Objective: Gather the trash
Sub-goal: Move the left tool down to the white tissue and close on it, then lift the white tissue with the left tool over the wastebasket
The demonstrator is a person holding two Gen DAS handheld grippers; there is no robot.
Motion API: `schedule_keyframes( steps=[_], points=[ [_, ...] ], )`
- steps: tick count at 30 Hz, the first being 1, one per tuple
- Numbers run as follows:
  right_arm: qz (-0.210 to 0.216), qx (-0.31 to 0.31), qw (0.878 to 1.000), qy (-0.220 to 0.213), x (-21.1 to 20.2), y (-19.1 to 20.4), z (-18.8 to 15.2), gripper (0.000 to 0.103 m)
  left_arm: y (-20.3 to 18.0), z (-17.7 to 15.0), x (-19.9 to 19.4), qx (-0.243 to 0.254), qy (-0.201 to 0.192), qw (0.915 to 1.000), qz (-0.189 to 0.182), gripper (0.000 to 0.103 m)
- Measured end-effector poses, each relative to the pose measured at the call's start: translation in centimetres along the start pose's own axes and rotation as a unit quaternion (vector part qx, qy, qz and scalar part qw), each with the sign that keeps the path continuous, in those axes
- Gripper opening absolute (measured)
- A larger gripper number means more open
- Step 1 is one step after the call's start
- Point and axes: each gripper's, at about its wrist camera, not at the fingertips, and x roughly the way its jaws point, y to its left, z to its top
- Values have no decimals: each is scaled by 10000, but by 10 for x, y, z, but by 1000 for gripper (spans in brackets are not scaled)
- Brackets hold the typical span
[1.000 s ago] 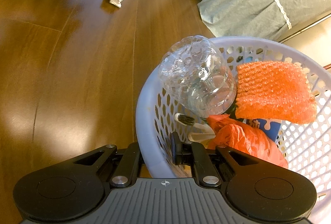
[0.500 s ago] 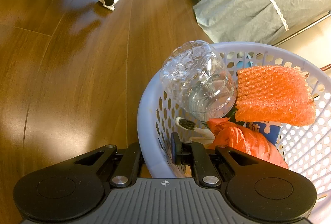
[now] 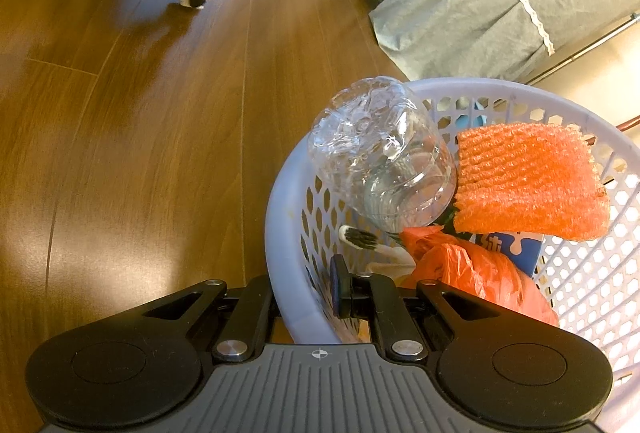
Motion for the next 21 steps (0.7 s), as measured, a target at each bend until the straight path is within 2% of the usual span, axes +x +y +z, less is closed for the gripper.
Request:
schedule_keyframes(
  steps=[12, 16, 21],
  points=[
    [92, -67, 9999, 72, -6, -1, 2, 6, -10, -50, -66, 904, 215, 9953, -281, 31],
    [141, -122, 9998, 109, -9, 0, 3, 6, -13, -62, -89, 1059, 261, 9932, -395, 31],
    [198, -149, 9996, 148, -12, 2, 4, 6, -13, -68, -104, 904, 263, 9944, -471, 31]
  ],
)
